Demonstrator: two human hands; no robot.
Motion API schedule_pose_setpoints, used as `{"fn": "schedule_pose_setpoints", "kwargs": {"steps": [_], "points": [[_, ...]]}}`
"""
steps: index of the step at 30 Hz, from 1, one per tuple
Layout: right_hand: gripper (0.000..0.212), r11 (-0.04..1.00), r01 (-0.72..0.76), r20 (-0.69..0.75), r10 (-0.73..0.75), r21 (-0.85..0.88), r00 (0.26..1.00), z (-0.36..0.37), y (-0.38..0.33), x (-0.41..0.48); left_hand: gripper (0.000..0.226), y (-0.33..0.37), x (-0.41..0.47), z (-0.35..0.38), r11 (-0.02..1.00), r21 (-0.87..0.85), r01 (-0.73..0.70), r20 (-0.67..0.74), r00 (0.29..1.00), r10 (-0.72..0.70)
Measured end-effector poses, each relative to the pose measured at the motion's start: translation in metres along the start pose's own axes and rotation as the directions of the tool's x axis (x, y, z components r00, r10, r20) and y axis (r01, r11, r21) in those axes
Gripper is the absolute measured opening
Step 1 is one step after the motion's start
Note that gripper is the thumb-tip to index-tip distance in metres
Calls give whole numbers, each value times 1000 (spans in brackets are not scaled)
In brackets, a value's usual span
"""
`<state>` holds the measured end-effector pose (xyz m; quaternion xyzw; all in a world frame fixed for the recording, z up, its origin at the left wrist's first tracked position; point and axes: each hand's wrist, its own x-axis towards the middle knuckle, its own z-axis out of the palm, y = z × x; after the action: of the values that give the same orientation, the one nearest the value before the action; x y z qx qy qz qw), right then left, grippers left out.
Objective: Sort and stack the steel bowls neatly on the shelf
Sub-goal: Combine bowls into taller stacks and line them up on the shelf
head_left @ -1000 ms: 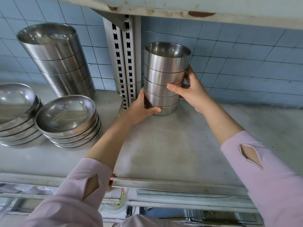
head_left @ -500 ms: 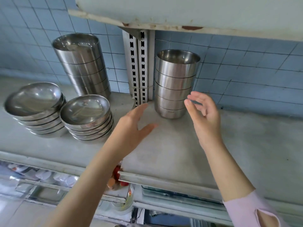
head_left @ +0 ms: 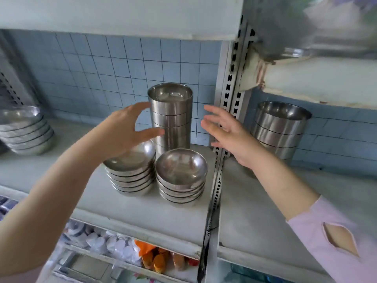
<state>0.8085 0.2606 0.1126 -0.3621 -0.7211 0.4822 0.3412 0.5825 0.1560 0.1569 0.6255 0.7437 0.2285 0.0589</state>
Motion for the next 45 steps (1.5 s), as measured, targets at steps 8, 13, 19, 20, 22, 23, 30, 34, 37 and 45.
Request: {"fn": "schedule_pose_setpoints", "kwargs": {"steps": [8, 13, 19, 20, 22, 23, 30, 34, 37, 45], "points": [[93, 906, -412, -26, 417, 101, 909, 52, 15, 71, 131, -91, 93, -14, 925, -324, 197, 443, 896, -36], [125, 865, -473, -15, 482, 166, 876, 63, 27, 89, 142, -108, 131, 13, 786, -479, 390, 672, 739, 43], [113, 844, -514, 69, 509, 157, 858, 69, 31, 98, 109, -116, 148, 58, 702, -489, 517, 739, 674, 19], [117, 839, -523, 85, 516, 149, 852, 69, 35, 101, 111, -120, 151, 65, 711, -485, 510, 739, 673, 21], [119, 845, -510, 81, 504, 161, 860, 67, 43, 106, 113, -131, 162, 83, 721, -491, 489, 742, 668, 52], [118, 848, -498, 55, 497, 181, 866, 66, 46, 107, 111, -133, 165, 88, 712, -503, 490, 736, 675, 55], [85, 710, -524, 146, 523, 471, 840, 71, 48, 114, 96, -118, 166, 90, 417, -609, 674, 763, 642, 76], [98, 682, -506, 130, 524, 528, 842, 70, 44, 116, 92, -114, 166, 86, 398, -602, 692, 769, 637, 55], [100, 702, -493, 127, 506, 514, 853, 72, 38, 118, 89, -120, 165, 82, 421, -602, 678, 764, 642, 58], [61, 827, -354, 99, 347, 436, 933, 76, -8, 129, 95, -128, 154, 42, 274, -756, 594, 647, 743, 174]]}}
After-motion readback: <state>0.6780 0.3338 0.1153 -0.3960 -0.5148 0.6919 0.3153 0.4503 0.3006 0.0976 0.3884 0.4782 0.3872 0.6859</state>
